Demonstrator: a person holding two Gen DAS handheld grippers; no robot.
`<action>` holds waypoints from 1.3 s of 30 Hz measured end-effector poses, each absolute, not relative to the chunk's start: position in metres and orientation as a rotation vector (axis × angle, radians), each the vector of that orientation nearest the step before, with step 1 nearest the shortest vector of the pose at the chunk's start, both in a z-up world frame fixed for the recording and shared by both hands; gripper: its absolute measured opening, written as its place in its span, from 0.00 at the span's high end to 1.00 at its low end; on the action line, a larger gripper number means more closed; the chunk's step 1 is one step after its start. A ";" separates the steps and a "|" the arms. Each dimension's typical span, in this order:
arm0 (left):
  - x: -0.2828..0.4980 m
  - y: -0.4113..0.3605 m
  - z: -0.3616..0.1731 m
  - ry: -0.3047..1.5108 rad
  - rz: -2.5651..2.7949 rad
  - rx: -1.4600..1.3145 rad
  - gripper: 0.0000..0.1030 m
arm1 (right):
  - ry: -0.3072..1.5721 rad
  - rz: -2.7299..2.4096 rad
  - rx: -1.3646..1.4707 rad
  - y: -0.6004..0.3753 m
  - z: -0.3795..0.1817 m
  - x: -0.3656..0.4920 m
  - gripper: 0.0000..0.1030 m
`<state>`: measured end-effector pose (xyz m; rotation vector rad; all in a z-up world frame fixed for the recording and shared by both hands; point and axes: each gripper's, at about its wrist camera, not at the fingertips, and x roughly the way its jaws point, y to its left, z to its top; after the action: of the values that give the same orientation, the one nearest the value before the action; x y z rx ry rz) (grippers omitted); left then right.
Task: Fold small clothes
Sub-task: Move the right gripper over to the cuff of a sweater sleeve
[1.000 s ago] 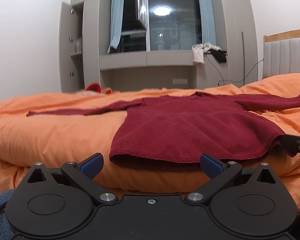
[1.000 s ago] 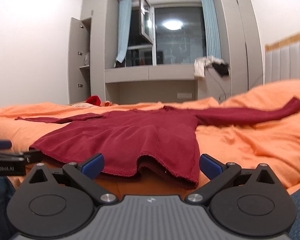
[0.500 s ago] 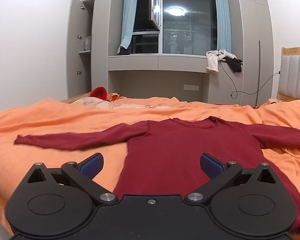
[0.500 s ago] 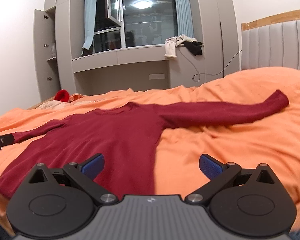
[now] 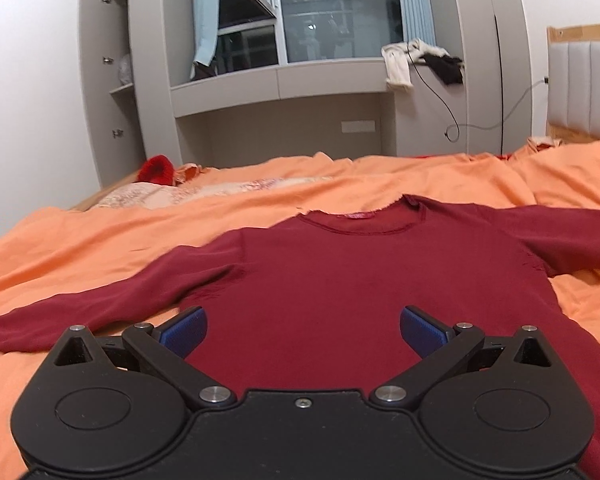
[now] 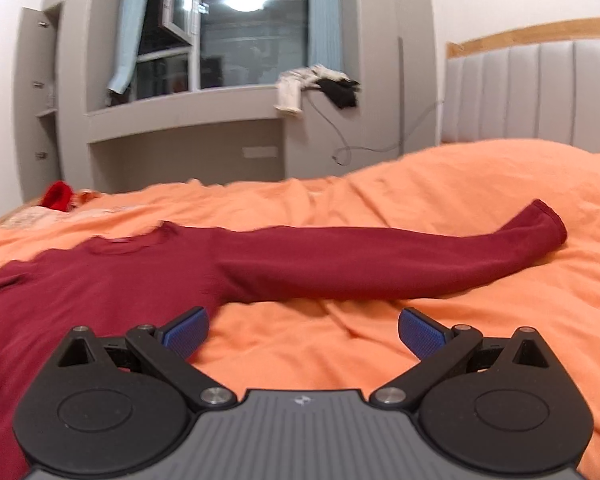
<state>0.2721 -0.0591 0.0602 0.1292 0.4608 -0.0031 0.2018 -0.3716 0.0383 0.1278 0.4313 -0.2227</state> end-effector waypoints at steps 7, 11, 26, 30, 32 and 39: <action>0.309 -0.074 0.034 0.509 -0.017 0.136 0.00 | 0.486 -0.338 0.120 -0.415 0.025 0.253 0.00; 0.320 -0.078 0.023 0.561 -0.013 0.155 0.00 | 0.493 -0.377 0.123 -0.433 0.016 0.269 0.00; 0.315 -0.064 0.001 0.605 -0.021 0.122 0.00 | 0.396 -0.439 0.224 -0.491 0.007 0.268 0.00; 0.316 -0.063 -0.001 0.613 -0.023 0.113 0.00 | 0.305 -0.502 0.308 -0.520 0.004 0.261 0.00; 0.316 -0.063 -0.002 0.615 -0.023 0.113 0.00 | 0.285 -0.511 0.366 -0.534 0.001 0.260 0.00; 0.319 -0.063 -0.004 0.621 -0.025 0.108 0.00 | 0.308 -0.506 0.407 -0.557 -0.010 0.267 0.00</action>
<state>0.3189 -0.0626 -0.0036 0.1080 0.6208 -0.0250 0.2667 -0.5566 -0.0102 0.4069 0.3083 -0.5064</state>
